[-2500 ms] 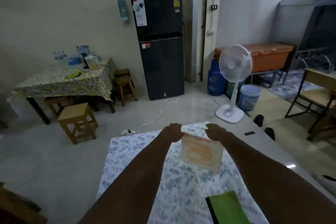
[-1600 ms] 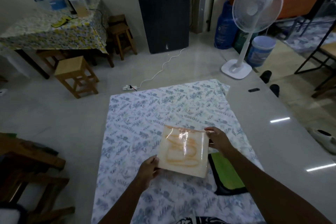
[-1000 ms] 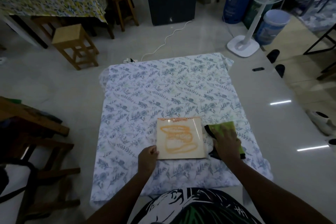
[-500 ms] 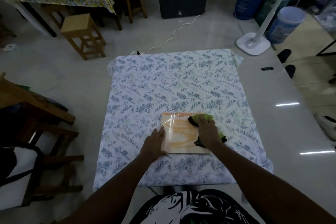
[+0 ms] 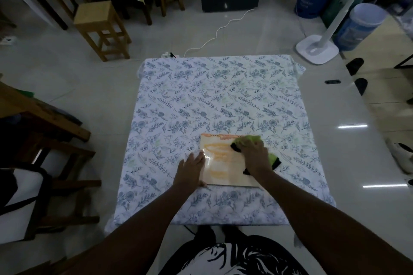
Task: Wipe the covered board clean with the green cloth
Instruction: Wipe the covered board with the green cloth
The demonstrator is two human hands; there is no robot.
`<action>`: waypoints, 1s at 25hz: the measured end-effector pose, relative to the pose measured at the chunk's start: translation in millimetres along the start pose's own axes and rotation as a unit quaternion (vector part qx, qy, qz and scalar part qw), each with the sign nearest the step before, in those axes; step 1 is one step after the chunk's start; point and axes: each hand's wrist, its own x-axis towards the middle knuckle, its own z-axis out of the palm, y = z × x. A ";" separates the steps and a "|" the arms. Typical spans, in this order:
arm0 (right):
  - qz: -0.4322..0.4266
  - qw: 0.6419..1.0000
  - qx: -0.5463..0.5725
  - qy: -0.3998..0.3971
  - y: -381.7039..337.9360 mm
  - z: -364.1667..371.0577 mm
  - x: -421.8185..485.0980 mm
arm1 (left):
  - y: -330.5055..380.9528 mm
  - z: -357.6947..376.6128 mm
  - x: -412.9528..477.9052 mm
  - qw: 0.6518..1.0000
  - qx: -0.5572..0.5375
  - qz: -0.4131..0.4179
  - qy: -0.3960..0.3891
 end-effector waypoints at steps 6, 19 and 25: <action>-0.166 0.985 -0.001 -0.046 -21.3 34.6 -71.7 | 3.1 -3.9 0.0 1.000 0.005 -0.017 -0.002; -0.138 0.990 -0.005 -0.029 -40.3 31.5 -40.0 | 4.2 -7.8 -0.1 1.000 0.017 -0.025 0.001; 0.024 1.000 0.008 -0.005 -73.1 32.4 -6.7 | 1.2 -1.0 0.9 1.000 0.013 -0.018 0.009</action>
